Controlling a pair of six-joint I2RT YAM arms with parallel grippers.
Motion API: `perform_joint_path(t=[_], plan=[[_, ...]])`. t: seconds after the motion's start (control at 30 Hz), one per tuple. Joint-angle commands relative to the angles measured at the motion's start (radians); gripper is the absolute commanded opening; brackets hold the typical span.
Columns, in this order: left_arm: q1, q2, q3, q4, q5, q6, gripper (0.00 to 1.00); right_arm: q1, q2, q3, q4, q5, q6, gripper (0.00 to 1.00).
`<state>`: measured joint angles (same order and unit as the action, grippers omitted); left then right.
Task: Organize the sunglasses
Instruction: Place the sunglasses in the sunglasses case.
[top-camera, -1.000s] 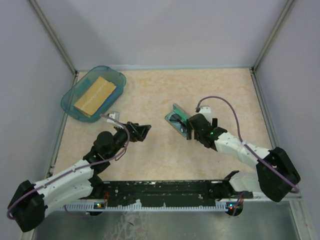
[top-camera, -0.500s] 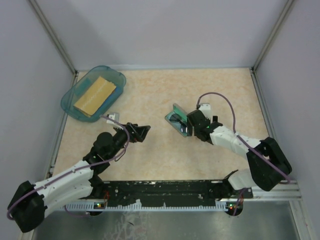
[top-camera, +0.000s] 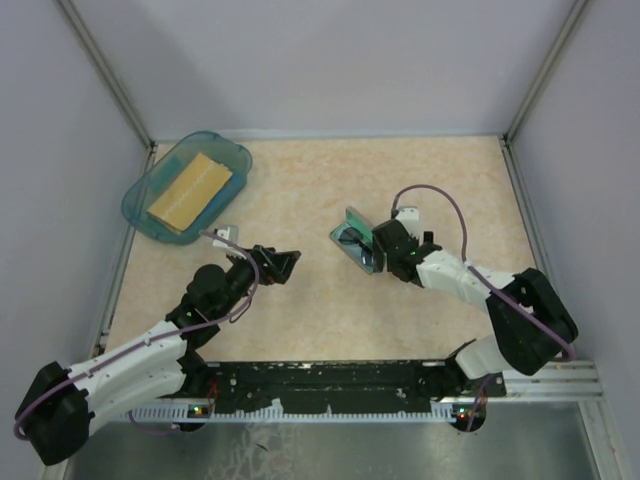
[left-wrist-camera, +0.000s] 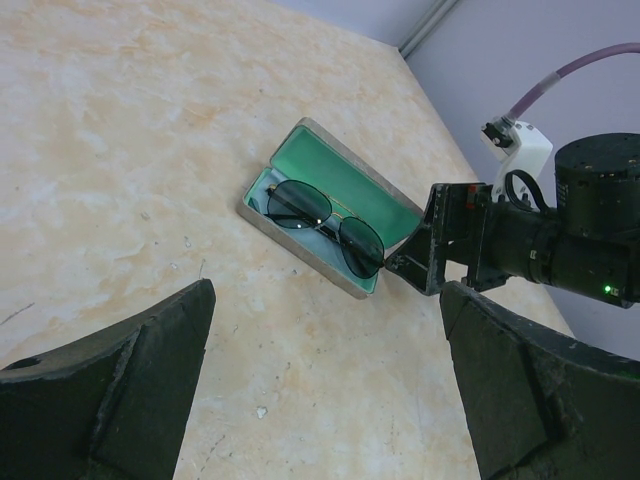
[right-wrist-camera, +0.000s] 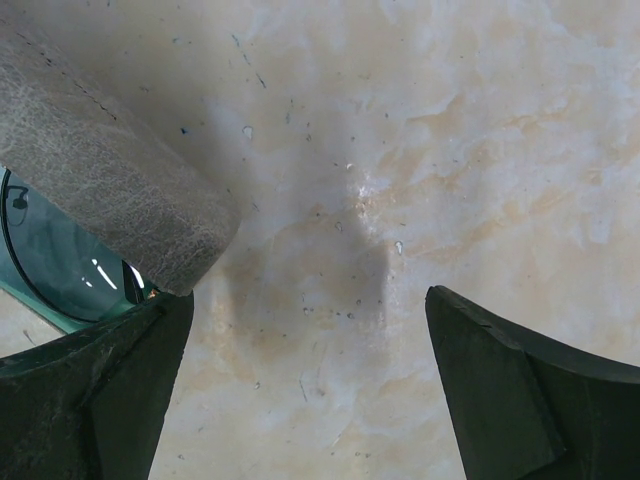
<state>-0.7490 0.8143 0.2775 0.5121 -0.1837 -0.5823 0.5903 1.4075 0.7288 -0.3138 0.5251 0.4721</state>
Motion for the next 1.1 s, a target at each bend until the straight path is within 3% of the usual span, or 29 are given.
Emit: perform_joint_path(t=[0.0,0.8,1.07], plan=[[0.002,0.002,-0.005,0.023,-0.01,0.012,1.0,-0.009,0.022,0.056,0.055,0.021,-0.006,0.99],[0.002,0.131,0.018,0.083,0.025,0.012,1.0,-0.009,0.055,0.074,0.114,-0.011,-0.034,0.99],[0.002,0.149,0.025,0.086,0.034,0.012,1.0,-0.009,-0.032,0.061,0.052,0.038,-0.027,0.99]])
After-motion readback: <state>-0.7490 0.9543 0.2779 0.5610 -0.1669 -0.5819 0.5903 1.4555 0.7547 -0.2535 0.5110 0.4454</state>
